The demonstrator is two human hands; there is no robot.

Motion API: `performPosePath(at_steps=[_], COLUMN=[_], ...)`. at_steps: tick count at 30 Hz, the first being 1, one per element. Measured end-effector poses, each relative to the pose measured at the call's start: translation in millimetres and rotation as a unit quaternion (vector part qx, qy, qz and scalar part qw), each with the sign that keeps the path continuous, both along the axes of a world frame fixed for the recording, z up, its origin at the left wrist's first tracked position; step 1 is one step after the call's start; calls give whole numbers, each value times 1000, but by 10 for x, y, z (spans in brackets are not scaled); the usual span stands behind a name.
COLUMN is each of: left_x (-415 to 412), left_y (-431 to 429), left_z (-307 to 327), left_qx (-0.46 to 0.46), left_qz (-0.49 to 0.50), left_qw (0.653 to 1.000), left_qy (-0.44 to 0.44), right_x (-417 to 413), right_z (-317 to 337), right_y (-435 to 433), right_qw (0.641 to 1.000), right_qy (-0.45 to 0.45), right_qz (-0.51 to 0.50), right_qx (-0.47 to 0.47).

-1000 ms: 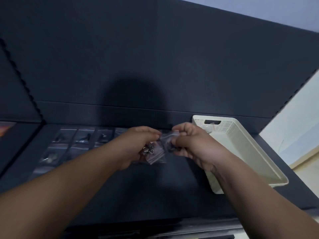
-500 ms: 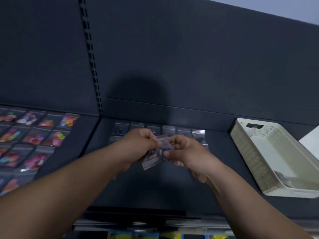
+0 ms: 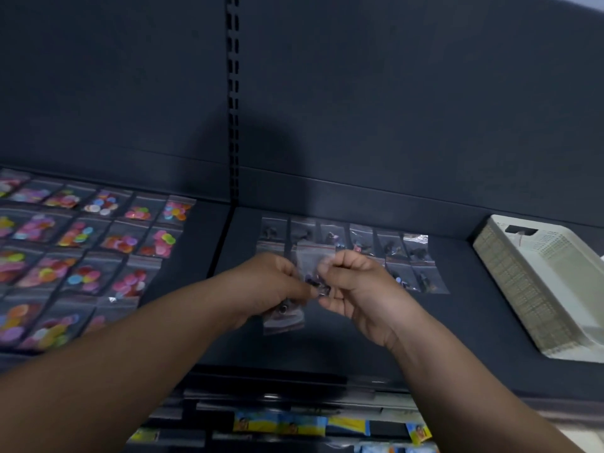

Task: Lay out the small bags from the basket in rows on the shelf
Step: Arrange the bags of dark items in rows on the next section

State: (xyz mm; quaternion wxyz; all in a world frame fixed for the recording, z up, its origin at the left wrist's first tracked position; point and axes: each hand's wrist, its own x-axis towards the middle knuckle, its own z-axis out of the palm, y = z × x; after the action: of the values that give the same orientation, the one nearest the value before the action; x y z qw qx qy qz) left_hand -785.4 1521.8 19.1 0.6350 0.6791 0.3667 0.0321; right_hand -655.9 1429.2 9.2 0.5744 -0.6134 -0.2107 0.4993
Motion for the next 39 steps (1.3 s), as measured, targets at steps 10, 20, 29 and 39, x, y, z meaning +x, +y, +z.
performPosePath(at_steps=[10, 20, 29, 39], left_x=[-199, -247, -215, -159], left_y=[147, 314, 312, 286], left_z=[15, 33, 34, -9], left_qx=[44, -38, -73, -74], left_qz=[12, 146, 170, 172], left_qw=[998, 989, 982, 979], left_qy=[49, -11, -38, -78], right_x=[-1, 7, -53, -49], right_z=[-173, -363, -486, -566], right_y=[-18, 2, -55, 11], right_qw=[992, 856, 789, 795], right_qy=[-83, -481, -592, -587], right_qz=[-58, 28, 147, 153], right_qx=[-72, -185, -66, -16])
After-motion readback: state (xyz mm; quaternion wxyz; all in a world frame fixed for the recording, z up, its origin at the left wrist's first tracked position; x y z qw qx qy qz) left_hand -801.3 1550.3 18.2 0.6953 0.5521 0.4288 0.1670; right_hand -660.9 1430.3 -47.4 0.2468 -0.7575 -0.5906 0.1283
